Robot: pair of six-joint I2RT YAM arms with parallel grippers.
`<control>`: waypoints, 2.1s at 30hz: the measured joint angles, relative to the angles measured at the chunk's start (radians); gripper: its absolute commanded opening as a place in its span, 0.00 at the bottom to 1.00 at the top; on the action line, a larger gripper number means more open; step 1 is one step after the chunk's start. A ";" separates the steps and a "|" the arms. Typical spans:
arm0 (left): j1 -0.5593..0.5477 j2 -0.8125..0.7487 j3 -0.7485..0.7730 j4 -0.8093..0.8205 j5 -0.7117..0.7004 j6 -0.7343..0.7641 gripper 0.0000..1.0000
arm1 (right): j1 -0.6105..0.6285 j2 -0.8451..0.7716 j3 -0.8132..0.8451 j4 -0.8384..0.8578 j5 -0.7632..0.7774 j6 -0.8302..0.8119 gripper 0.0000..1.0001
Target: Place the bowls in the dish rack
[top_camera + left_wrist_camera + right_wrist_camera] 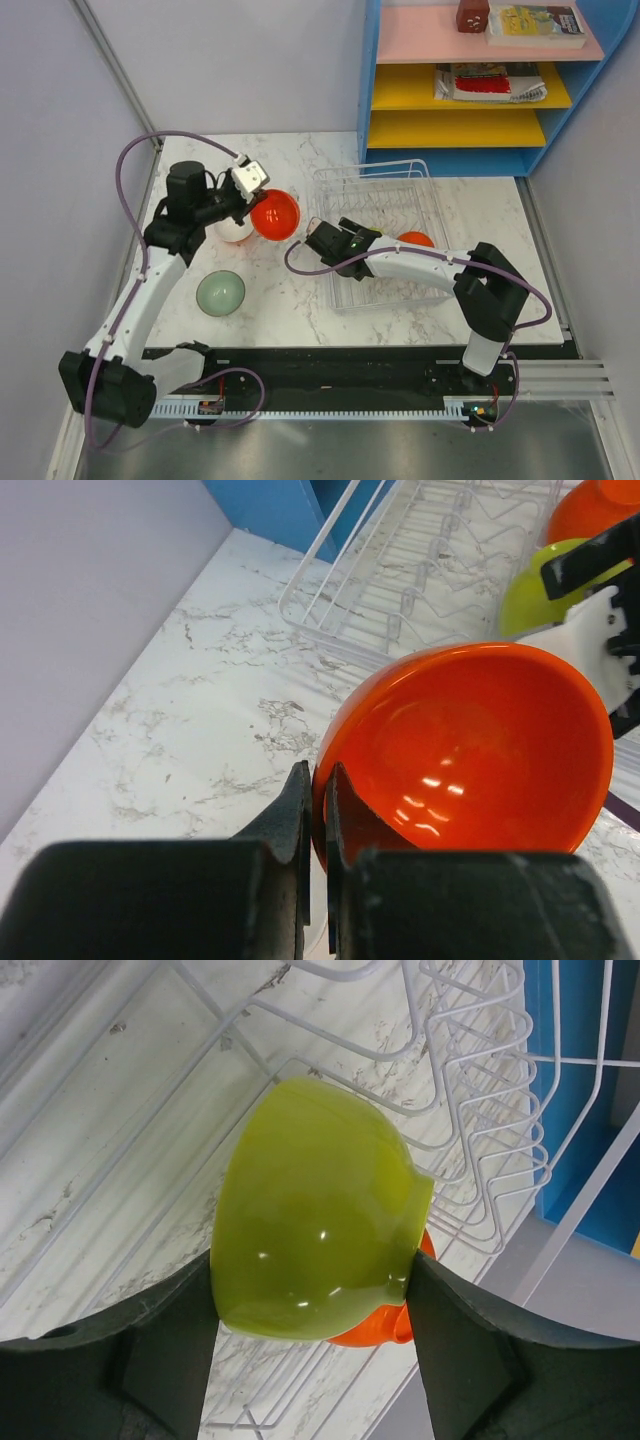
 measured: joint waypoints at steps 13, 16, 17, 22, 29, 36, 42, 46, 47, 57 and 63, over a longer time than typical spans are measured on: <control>0.002 -0.148 -0.034 -0.102 0.005 -0.029 0.02 | 0.001 0.003 0.017 0.003 -0.198 0.018 0.98; 0.002 -0.148 -0.034 -0.105 0.006 -0.035 0.02 | 0.003 0.003 0.017 -0.001 -0.217 0.014 0.98; 0.002 -0.148 -0.034 -0.106 0.008 -0.037 0.02 | 0.003 0.002 0.017 -0.003 -0.218 0.013 0.98; 0.002 -0.126 -0.025 -0.109 0.019 -0.050 0.02 | 0.008 -0.015 0.017 -0.024 -0.243 0.004 0.98; 0.006 -0.025 0.030 -0.109 0.024 -0.047 0.02 | 0.000 -0.154 0.021 -0.060 -0.322 -0.005 0.98; 0.005 0.116 0.089 -0.132 0.044 -0.039 0.02 | -0.057 -0.303 0.110 -0.097 -0.446 -0.007 0.98; 0.000 0.226 0.196 -0.143 0.127 -0.042 0.02 | -0.243 -0.403 0.174 -0.091 -0.790 0.081 0.98; -0.030 0.255 0.260 -0.142 0.158 -0.045 0.02 | -0.414 -0.430 0.171 -0.019 -1.108 0.244 0.98; -0.049 0.256 0.271 -0.142 0.157 -0.045 0.02 | -0.444 -0.430 0.161 0.019 -1.189 0.296 0.98; -0.271 0.256 0.293 -0.158 0.085 -0.044 0.02 | -0.522 -0.344 0.051 0.290 -1.583 0.662 0.98; -0.295 0.257 0.341 -0.168 0.051 -0.045 0.02 | -0.558 -0.338 0.005 0.353 -1.621 0.724 0.98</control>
